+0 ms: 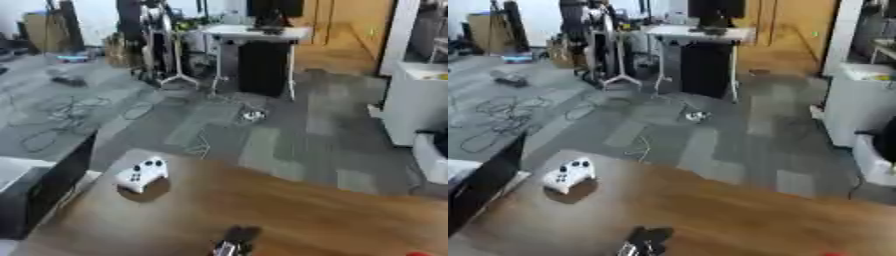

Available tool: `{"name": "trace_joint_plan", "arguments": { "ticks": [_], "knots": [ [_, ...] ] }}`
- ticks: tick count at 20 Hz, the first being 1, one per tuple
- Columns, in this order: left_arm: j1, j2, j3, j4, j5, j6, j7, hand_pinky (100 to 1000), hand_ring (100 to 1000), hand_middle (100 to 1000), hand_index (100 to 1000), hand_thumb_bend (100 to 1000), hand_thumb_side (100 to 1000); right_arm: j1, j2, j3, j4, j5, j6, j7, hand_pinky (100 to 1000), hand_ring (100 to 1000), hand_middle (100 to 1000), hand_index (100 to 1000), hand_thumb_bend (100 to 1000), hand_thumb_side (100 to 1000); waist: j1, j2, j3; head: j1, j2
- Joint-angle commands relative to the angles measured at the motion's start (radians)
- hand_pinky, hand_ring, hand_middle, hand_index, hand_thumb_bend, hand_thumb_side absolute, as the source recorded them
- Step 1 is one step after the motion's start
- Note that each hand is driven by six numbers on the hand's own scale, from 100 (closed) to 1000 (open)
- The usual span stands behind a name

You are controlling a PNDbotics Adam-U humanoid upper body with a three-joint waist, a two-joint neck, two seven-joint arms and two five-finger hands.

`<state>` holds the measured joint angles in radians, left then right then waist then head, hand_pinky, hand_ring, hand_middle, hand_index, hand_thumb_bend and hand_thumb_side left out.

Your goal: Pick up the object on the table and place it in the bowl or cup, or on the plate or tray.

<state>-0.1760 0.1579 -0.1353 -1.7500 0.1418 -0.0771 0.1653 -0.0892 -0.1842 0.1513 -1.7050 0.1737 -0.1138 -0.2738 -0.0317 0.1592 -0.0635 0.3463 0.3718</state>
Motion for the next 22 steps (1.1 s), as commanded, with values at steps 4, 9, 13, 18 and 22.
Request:
{"name": "trace_joint_plan", "arguments": {
  "ticks": [4, 9, 13, 18, 22],
  "knots": [
    [-0.002, 0.002, 0.002, -0.008, -0.017, -0.001, 0.003, 924, 921, 771, 805, 219, 999, -0.008, -0.015, -0.013, -0.015, 0.033, 0.012, -0.009, 915, 836, 897, 896, 143, 782, 0.004, -0.007, -0.008, -0.029, 0.101],
    [-0.002, 0.001, 0.001, -0.007, -0.02, 0.0, 0.004, 913, 912, 768, 804, 225, 998, -0.012, -0.03, -0.022, -0.024, 0.106, 0.02, 0.018, 930, 890, 914, 913, 269, 824, 0.001, 0.0, -0.006, -0.031, 0.105],
    [-0.003, 0.002, -0.001, -0.008, -0.021, 0.0, 0.002, 907, 906, 765, 803, 227, 999, -0.019, -0.077, -0.023, -0.04, 0.196, 0.041, 0.073, 931, 913, 923, 919, 316, 852, -0.003, 0.006, -0.006, -0.059, 0.115],
    [0.002, 0.004, 0.0, -0.011, -0.024, 0.0, 0.002, 901, 901, 762, 802, 227, 1000, -0.025, -0.169, -0.004, -0.066, 0.265, 0.071, 0.152, 912, 888, 917, 915, 311, 870, -0.009, 0.013, -0.025, -0.168, 0.13],
    [0.012, 0.003, -0.002, -0.015, -0.037, 0.003, 0.003, 896, 898, 760, 801, 228, 1000, -0.055, -0.259, 0.012, -0.09, 0.289, 0.084, 0.194, 887, 868, 905, 907, 301, 866, -0.007, 0.018, -0.059, -0.271, 0.142]
  ]
}}
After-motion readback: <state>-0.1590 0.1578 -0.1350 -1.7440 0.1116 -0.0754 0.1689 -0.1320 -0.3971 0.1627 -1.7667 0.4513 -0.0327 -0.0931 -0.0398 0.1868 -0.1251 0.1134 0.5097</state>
